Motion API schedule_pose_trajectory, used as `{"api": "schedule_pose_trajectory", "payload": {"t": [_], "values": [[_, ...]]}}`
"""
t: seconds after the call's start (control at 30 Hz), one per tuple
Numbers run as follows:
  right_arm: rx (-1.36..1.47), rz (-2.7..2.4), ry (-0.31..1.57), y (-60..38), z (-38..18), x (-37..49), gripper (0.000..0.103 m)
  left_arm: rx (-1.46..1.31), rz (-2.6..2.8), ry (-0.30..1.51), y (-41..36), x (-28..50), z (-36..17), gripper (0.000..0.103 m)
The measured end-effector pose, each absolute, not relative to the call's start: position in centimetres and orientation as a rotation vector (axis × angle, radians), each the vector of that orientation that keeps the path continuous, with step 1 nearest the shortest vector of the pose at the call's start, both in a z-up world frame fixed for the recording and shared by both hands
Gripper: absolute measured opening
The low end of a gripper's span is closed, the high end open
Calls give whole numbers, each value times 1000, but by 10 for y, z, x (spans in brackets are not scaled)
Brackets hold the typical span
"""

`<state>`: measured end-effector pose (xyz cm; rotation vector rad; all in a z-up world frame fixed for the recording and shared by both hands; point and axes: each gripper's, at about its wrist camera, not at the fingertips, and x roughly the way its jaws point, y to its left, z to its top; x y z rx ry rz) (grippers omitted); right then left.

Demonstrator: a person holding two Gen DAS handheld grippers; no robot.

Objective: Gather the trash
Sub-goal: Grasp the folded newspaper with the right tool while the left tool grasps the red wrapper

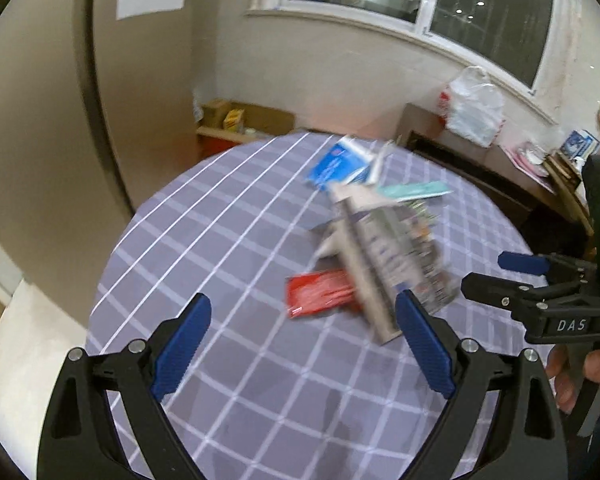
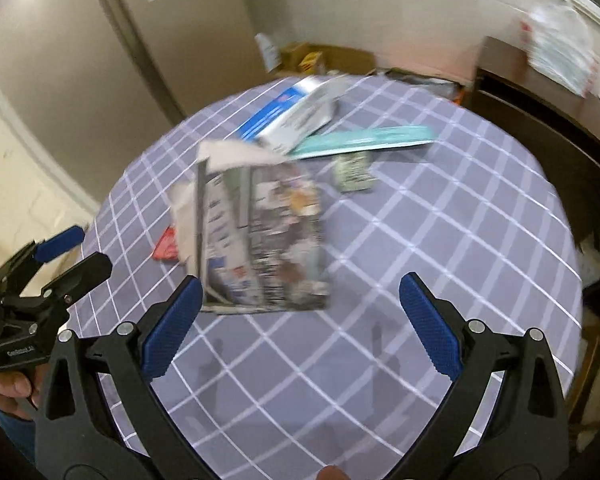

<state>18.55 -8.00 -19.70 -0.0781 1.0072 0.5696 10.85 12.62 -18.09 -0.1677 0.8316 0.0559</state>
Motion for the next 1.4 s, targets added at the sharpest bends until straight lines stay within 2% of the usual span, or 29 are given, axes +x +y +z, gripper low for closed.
{"api": "schedule_pose_trajectory", "payload": {"t": [0.43,1.03,1.07,1.1,1.13,1.2,1.27,1.4], "values": [[-297,567,1042,-18,-236,200,97,-46,26,902,144,119,-212,91],[-171,545,1021,-92,-239,197,93,155,-171,931,108,173,-231,91],[-153,538,1022,-101,-238,196,94,153,-182,929,105,174,-231,87],[-140,529,1021,-107,-237,197,94,132,-214,931,104,175,-231,78],[-130,520,1019,-113,-236,196,94,131,-221,927,103,175,-230,72],[-107,511,1017,-127,-234,197,93,142,-234,925,97,175,-228,49],[-84,505,1012,-133,-232,197,93,133,-236,928,94,174,-226,32],[-54,502,993,-136,-229,197,93,56,-240,935,91,168,-225,29]]}}
